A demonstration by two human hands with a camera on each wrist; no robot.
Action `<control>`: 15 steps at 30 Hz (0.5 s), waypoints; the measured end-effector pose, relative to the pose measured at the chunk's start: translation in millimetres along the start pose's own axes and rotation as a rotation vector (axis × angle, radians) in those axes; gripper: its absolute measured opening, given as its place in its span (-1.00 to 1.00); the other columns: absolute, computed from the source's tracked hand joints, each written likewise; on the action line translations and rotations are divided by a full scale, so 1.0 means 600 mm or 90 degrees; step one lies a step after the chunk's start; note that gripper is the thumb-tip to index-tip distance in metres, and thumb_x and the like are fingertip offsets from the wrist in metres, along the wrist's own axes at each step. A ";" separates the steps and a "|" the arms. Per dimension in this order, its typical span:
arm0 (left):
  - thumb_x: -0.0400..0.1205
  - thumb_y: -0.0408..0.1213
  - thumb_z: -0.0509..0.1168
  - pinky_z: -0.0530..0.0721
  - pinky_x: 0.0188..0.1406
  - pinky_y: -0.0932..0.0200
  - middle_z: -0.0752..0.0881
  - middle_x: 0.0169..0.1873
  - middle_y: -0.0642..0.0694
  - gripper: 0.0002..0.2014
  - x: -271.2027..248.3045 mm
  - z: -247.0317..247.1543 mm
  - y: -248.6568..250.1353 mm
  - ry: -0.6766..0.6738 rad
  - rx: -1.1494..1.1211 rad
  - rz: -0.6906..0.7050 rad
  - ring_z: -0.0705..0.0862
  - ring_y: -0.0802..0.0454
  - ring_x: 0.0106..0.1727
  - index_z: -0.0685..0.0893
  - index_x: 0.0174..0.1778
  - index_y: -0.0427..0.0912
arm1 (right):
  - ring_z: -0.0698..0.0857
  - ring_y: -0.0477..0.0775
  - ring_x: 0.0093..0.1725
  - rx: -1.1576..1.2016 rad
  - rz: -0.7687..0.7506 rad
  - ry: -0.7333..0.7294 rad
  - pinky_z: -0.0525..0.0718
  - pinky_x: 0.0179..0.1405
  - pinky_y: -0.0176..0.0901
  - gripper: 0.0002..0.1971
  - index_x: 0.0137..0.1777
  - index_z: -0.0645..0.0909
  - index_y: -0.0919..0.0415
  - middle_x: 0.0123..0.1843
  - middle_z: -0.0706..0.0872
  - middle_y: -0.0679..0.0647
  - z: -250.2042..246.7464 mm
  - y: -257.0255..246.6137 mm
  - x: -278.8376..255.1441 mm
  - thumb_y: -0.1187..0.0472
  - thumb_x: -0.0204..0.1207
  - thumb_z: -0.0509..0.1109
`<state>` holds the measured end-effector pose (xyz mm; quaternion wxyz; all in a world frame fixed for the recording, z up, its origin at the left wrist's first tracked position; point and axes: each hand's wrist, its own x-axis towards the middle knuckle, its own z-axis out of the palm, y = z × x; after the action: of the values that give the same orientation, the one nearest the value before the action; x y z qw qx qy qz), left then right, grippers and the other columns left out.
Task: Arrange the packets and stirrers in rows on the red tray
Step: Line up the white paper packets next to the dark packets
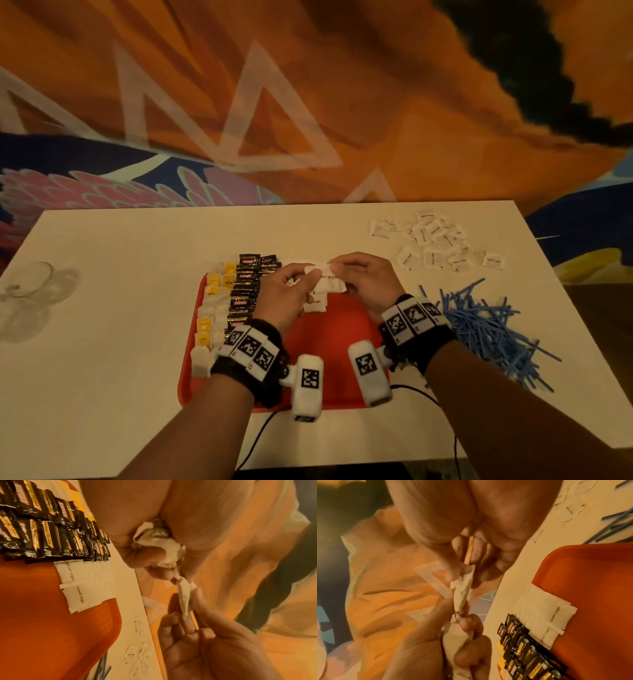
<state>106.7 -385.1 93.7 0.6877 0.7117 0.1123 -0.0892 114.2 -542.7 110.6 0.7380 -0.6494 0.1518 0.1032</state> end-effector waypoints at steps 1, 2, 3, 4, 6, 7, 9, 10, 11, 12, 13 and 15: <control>0.62 -0.29 0.46 0.56 -0.38 0.06 0.72 -0.35 -0.11 -0.94 0.001 0.003 -0.001 0.007 -0.008 0.001 0.61 0.08 -0.47 0.81 -0.03 -0.13 | 0.73 0.07 -0.29 0.045 0.017 0.008 0.71 -0.35 -0.19 -0.93 -0.14 0.75 0.27 -0.23 0.79 0.19 0.000 -0.001 -0.002 0.41 0.51 0.47; 0.61 -0.30 0.47 0.57 -0.34 0.02 0.73 -0.33 -0.12 -0.95 0.001 0.004 -0.003 0.015 -0.012 0.002 0.61 0.08 -0.46 0.81 -0.04 -0.13 | 0.70 0.07 -0.33 0.090 0.042 0.012 0.70 -0.40 -0.19 -0.93 -0.13 0.73 0.29 -0.26 0.77 0.20 0.001 -0.003 -0.005 0.40 0.54 0.44; 0.61 -0.30 0.47 0.59 -0.31 -0.01 0.75 -0.31 -0.13 -0.96 0.000 0.006 -0.004 0.022 -0.012 0.004 0.62 0.08 -0.44 0.82 -0.06 -0.11 | 0.68 0.03 -0.39 0.125 0.067 0.014 0.67 -0.47 -0.21 -0.93 -0.12 0.70 0.31 -0.29 0.75 0.19 0.001 -0.004 -0.008 0.37 0.58 0.41; 0.60 -0.30 0.48 0.62 -0.28 -0.05 0.76 -0.30 -0.13 -0.97 0.000 0.008 -0.004 0.025 -0.014 0.004 0.64 0.07 -0.41 0.82 -0.08 -0.10 | 0.67 0.00 -0.44 0.150 0.088 0.011 0.63 -0.52 -0.22 -0.91 -0.11 0.68 0.32 -0.32 0.75 0.17 0.000 -0.005 -0.010 0.33 0.61 0.39; 0.60 -0.28 0.48 0.66 -0.23 -0.11 0.75 -0.33 -0.14 -0.96 0.001 0.008 -0.005 0.021 -0.017 0.003 0.66 0.02 -0.36 0.82 -0.06 -0.10 | 0.72 0.01 -0.37 0.148 0.114 -0.019 0.61 -0.46 -0.19 -0.87 -0.07 0.67 0.31 -0.25 0.78 0.17 -0.003 -0.002 -0.012 0.22 0.61 0.42; 0.61 -0.26 0.48 0.66 -0.22 -0.11 0.74 -0.35 -0.13 -0.95 0.001 0.007 -0.004 0.018 -0.015 0.001 0.66 0.01 -0.34 0.82 -0.05 -0.10 | 0.73 0.03 -0.30 0.115 0.112 -0.041 0.61 -0.41 -0.18 -0.87 -0.04 0.69 0.30 -0.18 0.79 0.19 -0.004 0.000 -0.013 0.22 0.58 0.45; 0.62 -0.23 0.47 0.68 -0.16 -0.16 0.76 -0.33 -0.14 -0.96 0.002 0.004 -0.004 0.020 -0.034 -0.017 0.68 -0.08 -0.29 0.83 -0.08 -0.08 | 0.75 0.06 -0.24 0.035 0.083 -0.067 0.62 -0.40 -0.22 -0.91 -0.01 0.73 0.29 -0.10 0.80 0.26 -0.005 0.008 -0.013 0.33 0.52 0.49; 0.62 -0.21 0.47 0.67 -0.12 -0.19 0.76 -0.31 -0.16 -0.93 0.003 0.002 -0.005 0.029 -0.059 -0.035 0.68 -0.13 -0.26 0.85 -0.14 -0.05 | 0.76 0.05 -0.25 0.006 0.068 -0.071 0.62 -0.43 -0.25 -0.91 -0.02 0.74 0.28 -0.10 0.81 0.27 -0.004 0.011 -0.013 0.37 0.49 0.51; 0.63 -0.19 0.45 0.65 -0.10 -0.20 0.77 -0.30 -0.18 -0.88 0.003 0.000 -0.007 0.043 -0.079 -0.053 0.67 -0.17 -0.24 0.86 -0.21 -0.01 | 0.76 0.03 -0.27 -0.011 0.058 -0.071 0.61 -0.45 -0.28 -0.90 -0.04 0.76 0.26 -0.12 0.82 0.26 -0.003 0.012 -0.013 0.38 0.47 0.52; 0.64 -0.18 0.44 0.64 -0.11 -0.20 0.76 -0.30 -0.19 -0.83 0.003 0.000 -0.008 0.060 -0.091 -0.066 0.67 -0.18 -0.24 0.87 -0.26 0.03 | 0.76 0.00 -0.29 -0.015 0.050 -0.072 0.60 -0.46 -0.30 -0.90 -0.05 0.76 0.25 -0.15 0.82 0.24 -0.001 0.013 -0.014 0.38 0.46 0.53; 0.66 -0.16 0.42 0.64 -0.13 -0.18 0.76 -0.33 -0.19 -0.79 0.003 0.000 -0.009 0.079 -0.090 -0.070 0.67 -0.17 -0.27 0.86 -0.29 0.03 | 0.76 -0.02 -0.31 -0.011 0.047 -0.068 0.60 -0.47 -0.31 -0.90 -0.05 0.76 0.28 -0.17 0.82 0.22 0.001 0.014 -0.014 0.38 0.45 0.54; 0.69 -0.08 0.37 0.65 -0.21 -0.10 0.75 -0.41 -0.18 -0.72 0.000 -0.001 -0.010 0.106 -0.075 -0.067 0.67 -0.10 -0.37 0.83 -0.29 -0.08 | 0.76 -0.06 -0.35 0.005 0.055 -0.056 0.60 -0.48 -0.32 -0.86 -0.01 0.73 0.37 -0.19 0.81 0.21 0.007 0.018 -0.013 0.39 0.44 0.54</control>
<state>105.1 -384.3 87.8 0.7111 0.6680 0.2111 -0.0590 103.5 -536.9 103.7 0.7412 -0.6343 0.1475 0.1630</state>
